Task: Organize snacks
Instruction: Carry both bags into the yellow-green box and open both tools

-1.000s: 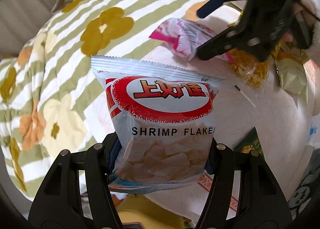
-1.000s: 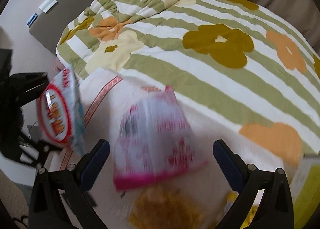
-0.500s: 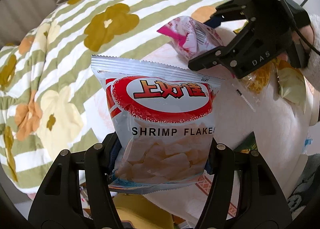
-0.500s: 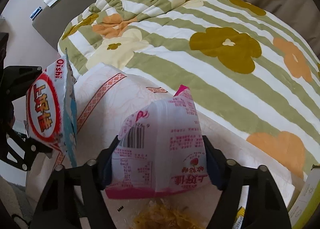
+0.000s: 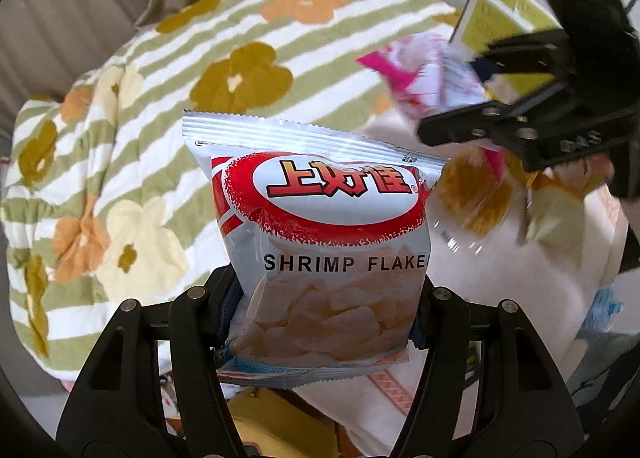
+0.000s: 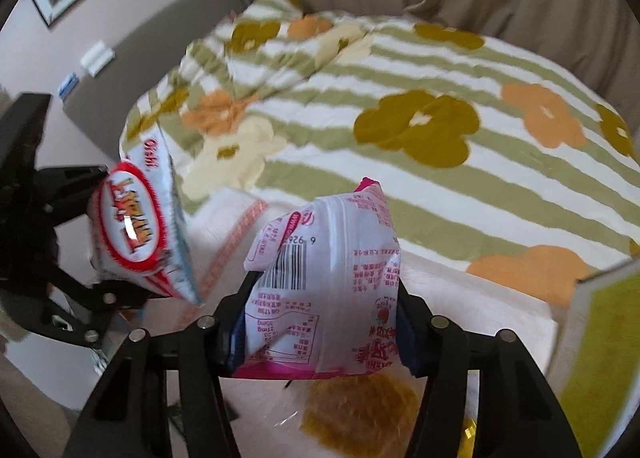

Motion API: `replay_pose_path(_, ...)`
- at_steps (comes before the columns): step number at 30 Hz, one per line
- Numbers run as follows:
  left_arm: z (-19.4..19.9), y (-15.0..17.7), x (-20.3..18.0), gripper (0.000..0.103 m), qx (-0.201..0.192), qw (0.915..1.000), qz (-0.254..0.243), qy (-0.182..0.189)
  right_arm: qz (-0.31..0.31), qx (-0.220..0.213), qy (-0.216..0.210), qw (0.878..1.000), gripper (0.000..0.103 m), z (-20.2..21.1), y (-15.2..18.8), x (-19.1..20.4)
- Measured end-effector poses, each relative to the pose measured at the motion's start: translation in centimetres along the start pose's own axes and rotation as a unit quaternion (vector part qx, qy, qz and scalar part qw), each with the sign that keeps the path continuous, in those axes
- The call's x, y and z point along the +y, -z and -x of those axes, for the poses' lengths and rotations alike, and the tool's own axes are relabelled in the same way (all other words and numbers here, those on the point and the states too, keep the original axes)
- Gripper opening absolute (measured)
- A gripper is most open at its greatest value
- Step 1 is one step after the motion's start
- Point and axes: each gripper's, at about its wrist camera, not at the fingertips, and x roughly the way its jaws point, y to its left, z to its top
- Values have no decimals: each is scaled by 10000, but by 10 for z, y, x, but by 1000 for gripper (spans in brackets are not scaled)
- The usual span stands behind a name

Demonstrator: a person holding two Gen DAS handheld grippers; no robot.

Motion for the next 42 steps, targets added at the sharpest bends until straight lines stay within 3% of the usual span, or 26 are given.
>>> replay_pose_path(8,55,-60,-46,60,-511,9985,165,-124,-469,-563,375,9966,54,104,18,-31)
replay_pose_path(15,75,-115,-127,60,-747,9954,541,275,-805,-816,764,9905,54,187,63,-95)
replay_pose_path(24,44,-183,-261,60,-777,9915,833,626,-1059,-1022,774,9861,54,258,124,-184)
replay_pose_path(31,-1,-212,-319,60,-426,9914,973,760,-1160,-930,733,9862,54,278,154,-225)
replay_pose_path(35,-20,-219,-334,62,-185,9932,993,580,-1317,-937,619,9849,54,279,162,-242)
replay_pose_path(38,-31,-220,-334,77,-58,9925,1098,524,-1371,-919,557,9847,54,274,163,-248)
replay_pose_path(39,-33,-219,-333,93,-61,9924,1124,493,-1376,-917,542,9847,54,273,163,-250)
replay_pose_path(40,-33,-217,-330,102,-96,9923,1164,420,-1388,-909,534,9847,54,271,163,-251)
replay_pose_path(42,-30,-213,-324,102,-188,9908,1295,347,-1409,-911,512,9845,54,271,165,-252)
